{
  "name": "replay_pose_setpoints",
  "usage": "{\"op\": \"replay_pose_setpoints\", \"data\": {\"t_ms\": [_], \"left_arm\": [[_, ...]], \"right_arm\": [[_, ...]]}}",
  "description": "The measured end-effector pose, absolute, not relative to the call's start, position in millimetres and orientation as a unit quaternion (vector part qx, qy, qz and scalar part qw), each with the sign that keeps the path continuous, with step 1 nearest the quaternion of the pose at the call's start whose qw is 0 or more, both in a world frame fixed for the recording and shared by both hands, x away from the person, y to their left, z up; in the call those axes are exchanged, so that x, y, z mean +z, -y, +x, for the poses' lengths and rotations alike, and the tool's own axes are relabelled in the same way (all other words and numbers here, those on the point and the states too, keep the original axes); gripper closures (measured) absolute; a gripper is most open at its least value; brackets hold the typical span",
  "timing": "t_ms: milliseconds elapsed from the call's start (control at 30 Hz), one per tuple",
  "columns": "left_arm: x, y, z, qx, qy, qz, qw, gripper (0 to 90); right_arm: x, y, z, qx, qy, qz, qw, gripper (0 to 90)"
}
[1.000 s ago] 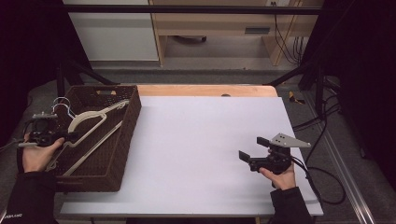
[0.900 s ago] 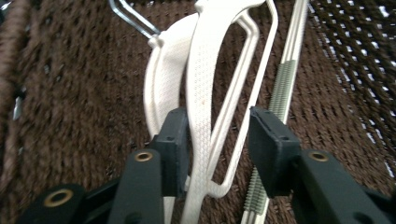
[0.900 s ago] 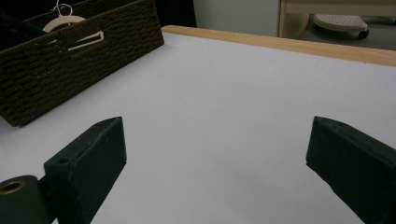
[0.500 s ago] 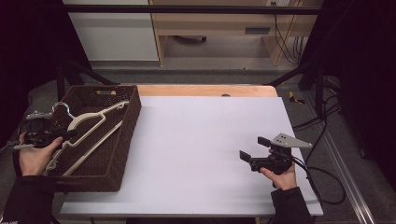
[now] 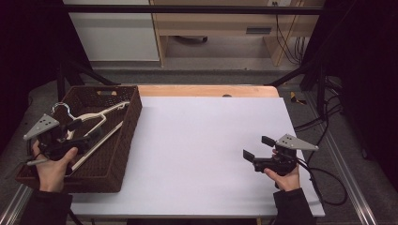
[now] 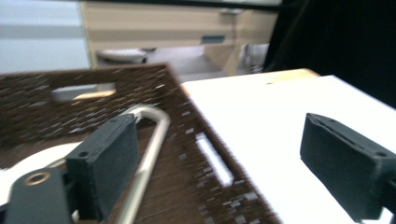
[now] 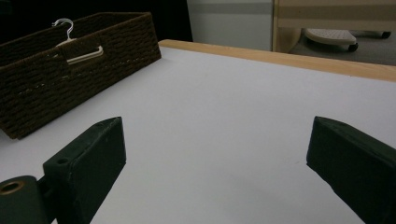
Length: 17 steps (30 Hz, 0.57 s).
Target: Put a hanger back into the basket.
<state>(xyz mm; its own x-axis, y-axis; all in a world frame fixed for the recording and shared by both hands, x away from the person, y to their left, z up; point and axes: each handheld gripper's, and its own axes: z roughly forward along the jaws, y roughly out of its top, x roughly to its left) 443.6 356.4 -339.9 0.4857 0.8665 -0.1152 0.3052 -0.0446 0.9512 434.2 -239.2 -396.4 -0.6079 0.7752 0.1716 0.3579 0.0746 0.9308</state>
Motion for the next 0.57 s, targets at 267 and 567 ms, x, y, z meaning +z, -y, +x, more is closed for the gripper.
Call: {"op": "replay_pose_setpoints", "data": {"t_ms": [267, 567], "left_arm": [[-350, -310, 425, 0.231, -0.370, 0.698, 0.568, 6.9], [-368, -283, 420, 0.225, -0.350, 0.724, 0.550, 6.3]], "right_arm": [[-391, 247, 428, 0.563, -0.697, 0.396, 0.200, 4.5], [-389, 254, 423, 0.573, -0.691, 0.390, 0.205, 4.3]]}}
